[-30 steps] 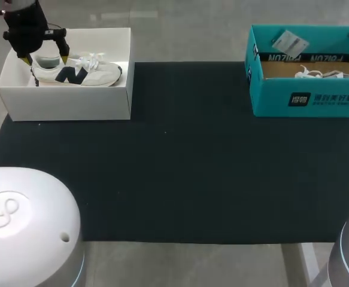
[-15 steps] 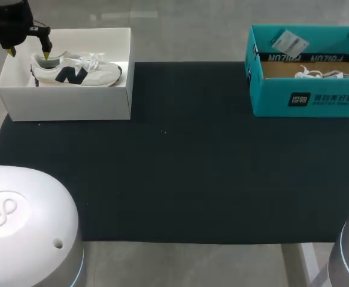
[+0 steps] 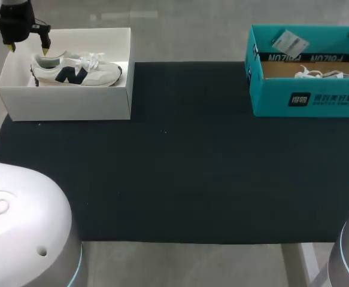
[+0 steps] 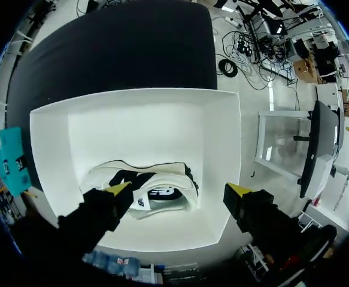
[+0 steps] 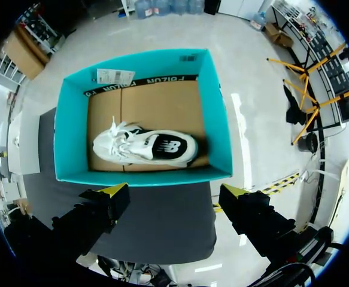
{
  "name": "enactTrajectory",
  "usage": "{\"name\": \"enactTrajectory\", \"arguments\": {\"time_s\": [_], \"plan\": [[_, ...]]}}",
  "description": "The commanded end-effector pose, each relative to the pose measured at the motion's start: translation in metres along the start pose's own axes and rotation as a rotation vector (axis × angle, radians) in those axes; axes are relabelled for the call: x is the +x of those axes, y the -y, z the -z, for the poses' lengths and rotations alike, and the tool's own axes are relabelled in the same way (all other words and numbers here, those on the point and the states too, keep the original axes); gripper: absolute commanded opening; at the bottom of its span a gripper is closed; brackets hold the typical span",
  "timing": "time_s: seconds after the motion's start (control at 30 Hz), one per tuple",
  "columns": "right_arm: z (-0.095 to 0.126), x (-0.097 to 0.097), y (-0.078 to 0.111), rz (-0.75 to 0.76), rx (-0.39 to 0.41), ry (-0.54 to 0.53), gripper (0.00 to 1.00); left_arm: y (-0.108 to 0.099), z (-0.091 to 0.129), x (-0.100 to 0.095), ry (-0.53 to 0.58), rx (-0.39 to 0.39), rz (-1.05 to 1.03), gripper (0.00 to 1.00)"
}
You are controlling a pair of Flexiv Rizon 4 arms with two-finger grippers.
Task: Take the shoe out of the shoebox, open the shoe tongue, remove and reinsert the insole, then place the shoe into the shoebox
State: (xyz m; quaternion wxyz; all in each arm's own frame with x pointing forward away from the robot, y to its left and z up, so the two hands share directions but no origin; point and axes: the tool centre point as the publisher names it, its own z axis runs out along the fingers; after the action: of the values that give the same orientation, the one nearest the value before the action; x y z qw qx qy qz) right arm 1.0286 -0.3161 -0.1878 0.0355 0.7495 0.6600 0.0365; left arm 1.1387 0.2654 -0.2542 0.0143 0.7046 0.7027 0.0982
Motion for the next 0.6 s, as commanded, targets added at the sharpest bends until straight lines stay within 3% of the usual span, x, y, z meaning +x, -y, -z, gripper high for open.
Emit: {"name": "enactTrajectory", "arguments": {"time_s": [0.03, 0.1, 0.2, 0.6], "plan": [[0.0, 0.0, -0.001, 0.0, 0.002, 0.0, 1.0, -0.025, -0.019, 0.004, 0.022, -0.016, -0.004, 1.0], [0.0, 0.0, -0.001, 0.0, 0.002, 0.0, 1.0, -0.032, -0.025, 0.004, 0.033, -0.037, 0.014, 1.0], [0.0, 0.0, -0.001, 0.0, 0.002, 0.0, 1.0, -0.037, -0.026, 0.001, 0.046, 0.039, 0.004, 1.0], [0.0, 0.0, -0.001, 0.0, 0.002, 0.0, 1.0, -0.037, -0.026, 0.001, 0.046, 0.039, 0.004, 1.0]]}}
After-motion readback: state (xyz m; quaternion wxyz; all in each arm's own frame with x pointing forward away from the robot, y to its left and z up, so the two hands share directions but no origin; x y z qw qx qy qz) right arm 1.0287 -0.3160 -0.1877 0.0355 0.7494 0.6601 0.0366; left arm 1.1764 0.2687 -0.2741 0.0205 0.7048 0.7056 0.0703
